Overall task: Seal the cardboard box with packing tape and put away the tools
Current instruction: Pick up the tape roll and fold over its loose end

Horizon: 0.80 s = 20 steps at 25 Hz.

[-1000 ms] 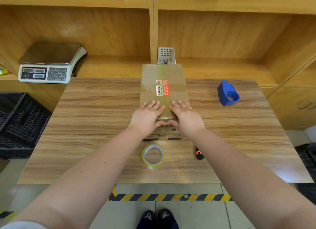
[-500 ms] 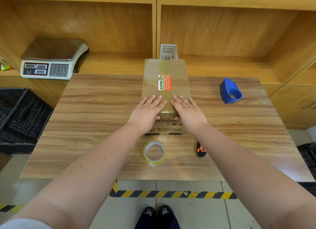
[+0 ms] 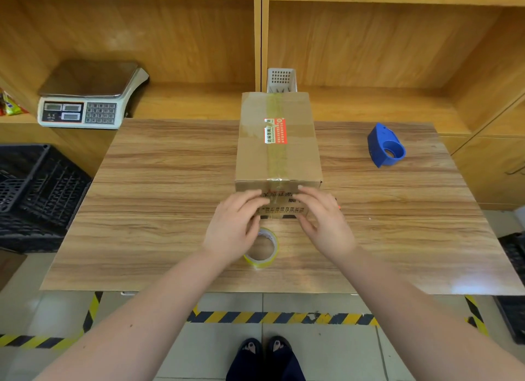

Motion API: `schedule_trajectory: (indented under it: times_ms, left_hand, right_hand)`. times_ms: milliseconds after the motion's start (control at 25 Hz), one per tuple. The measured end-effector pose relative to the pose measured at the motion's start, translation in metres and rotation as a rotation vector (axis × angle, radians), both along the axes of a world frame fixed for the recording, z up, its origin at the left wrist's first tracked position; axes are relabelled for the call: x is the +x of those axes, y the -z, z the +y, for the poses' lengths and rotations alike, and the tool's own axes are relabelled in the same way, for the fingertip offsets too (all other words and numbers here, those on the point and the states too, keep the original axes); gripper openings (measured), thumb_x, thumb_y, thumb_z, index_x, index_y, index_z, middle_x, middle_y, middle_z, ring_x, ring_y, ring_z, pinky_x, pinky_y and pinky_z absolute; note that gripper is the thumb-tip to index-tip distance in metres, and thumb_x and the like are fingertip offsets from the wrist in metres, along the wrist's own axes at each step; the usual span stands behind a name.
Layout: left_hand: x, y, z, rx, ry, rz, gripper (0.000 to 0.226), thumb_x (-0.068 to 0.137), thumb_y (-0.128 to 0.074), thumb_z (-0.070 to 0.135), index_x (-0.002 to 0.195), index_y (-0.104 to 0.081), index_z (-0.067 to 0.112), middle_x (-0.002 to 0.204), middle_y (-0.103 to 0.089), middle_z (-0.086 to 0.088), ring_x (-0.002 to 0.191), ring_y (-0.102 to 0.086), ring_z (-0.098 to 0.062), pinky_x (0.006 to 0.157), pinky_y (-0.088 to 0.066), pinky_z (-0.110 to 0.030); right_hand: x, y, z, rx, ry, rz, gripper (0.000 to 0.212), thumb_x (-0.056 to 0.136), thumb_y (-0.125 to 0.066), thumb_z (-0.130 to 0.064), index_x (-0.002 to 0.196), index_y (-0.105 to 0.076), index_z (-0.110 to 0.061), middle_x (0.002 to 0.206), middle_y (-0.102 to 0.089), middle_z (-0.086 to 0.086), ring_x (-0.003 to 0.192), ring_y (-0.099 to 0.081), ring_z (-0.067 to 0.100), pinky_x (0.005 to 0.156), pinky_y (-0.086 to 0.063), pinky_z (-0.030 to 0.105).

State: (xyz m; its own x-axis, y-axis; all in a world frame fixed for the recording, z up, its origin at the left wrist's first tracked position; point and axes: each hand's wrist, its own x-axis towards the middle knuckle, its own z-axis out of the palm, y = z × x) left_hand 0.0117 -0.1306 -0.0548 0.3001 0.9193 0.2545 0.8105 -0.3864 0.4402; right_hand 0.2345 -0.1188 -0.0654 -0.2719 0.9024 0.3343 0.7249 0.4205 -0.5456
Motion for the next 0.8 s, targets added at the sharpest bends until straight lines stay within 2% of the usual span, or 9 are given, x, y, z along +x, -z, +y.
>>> schedule_trajectory:
  times_ms: [120, 240, 360, 440, 600, 800]
  left_hand:
    - [-0.004, 0.027, -0.021, -0.124, 0.025, -0.006, 0.036, 0.087, -0.063, 0.018, 0.123, -0.064, 0.023, 0.133, -0.059, 0.003, 0.121, -0.052, -0.018, 0.103, -0.041, -0.035]
    - [-0.004, 0.058, -0.03, -0.274, 0.038, -0.009, 0.038, 0.086, -0.065, 0.029, 0.123, -0.063, 0.026, 0.128, -0.06, 0.006, 0.12, -0.053, -0.016, 0.104, -0.042, -0.036]
    - [0.003, 0.084, -0.035, -0.389, 0.05, 0.122, 0.044, 0.086, -0.064, 0.039, 0.128, -0.058, 0.028, 0.131, -0.06, 0.009, 0.126, -0.048, -0.017, 0.107, -0.032, -0.035]
    - [0.007, 0.1, -0.036, -0.42, 0.037, 0.229, 0.047, 0.086, -0.059, 0.047, 0.13, -0.055, 0.031, 0.134, -0.056, 0.013, 0.131, -0.042, -0.016, 0.109, -0.024, -0.036]
    - [0.014, 0.119, -0.033, -0.431, 0.011, 0.296, 0.037, 0.089, -0.056, 0.042, 0.123, -0.061, 0.027, 0.129, -0.061, 0.012, 0.13, -0.041, -0.016, 0.105, -0.019, -0.037]
    - [0.019, 0.121, -0.032, -0.398, -0.074, 0.119, 0.021, 0.088, -0.061, 0.036, 0.102, -0.071, 0.024, 0.11, -0.07, 0.01, 0.117, -0.053, -0.015, 0.102, -0.023, -0.036]
  right_hand:
    - [0.004, 0.028, -0.021, -0.152, 0.025, 0.011, 0.037, 0.083, -0.066, -0.008, 0.119, -0.06, -0.016, 0.124, -0.06, 0.004, 0.119, -0.05, 0.021, 0.106, -0.04, 0.037]
    - [0.0, 0.057, -0.033, -0.455, 0.084, 0.027, 0.039, 0.084, -0.066, -0.014, 0.122, -0.057, -0.021, 0.124, -0.059, 0.0, 0.12, -0.049, 0.016, 0.106, -0.039, 0.032]
    - [-0.008, 0.086, -0.036, -0.696, 0.131, 0.013, 0.048, 0.082, -0.07, -0.019, 0.127, -0.053, -0.023, 0.128, -0.056, -0.003, 0.119, -0.05, 0.014, 0.1, -0.037, 0.023]
    - [-0.016, 0.102, -0.035, -0.796, 0.16, 0.019, 0.053, 0.08, -0.072, -0.02, 0.129, -0.052, -0.021, 0.129, -0.055, -0.001, 0.117, -0.051, 0.015, 0.099, -0.038, 0.024]
    - [-0.03, 0.122, -0.031, -0.809, 0.182, 0.03, 0.06, 0.076, -0.074, -0.024, 0.131, -0.051, -0.017, 0.13, -0.055, 0.005, 0.122, -0.047, 0.022, 0.104, -0.039, 0.033]
    - [-0.038, 0.12, -0.029, -0.736, 0.166, 0.129, 0.058, 0.076, -0.074, -0.027, 0.13, -0.053, -0.023, 0.123, -0.057, 0.003, 0.116, -0.049, 0.022, 0.101, -0.041, 0.036]
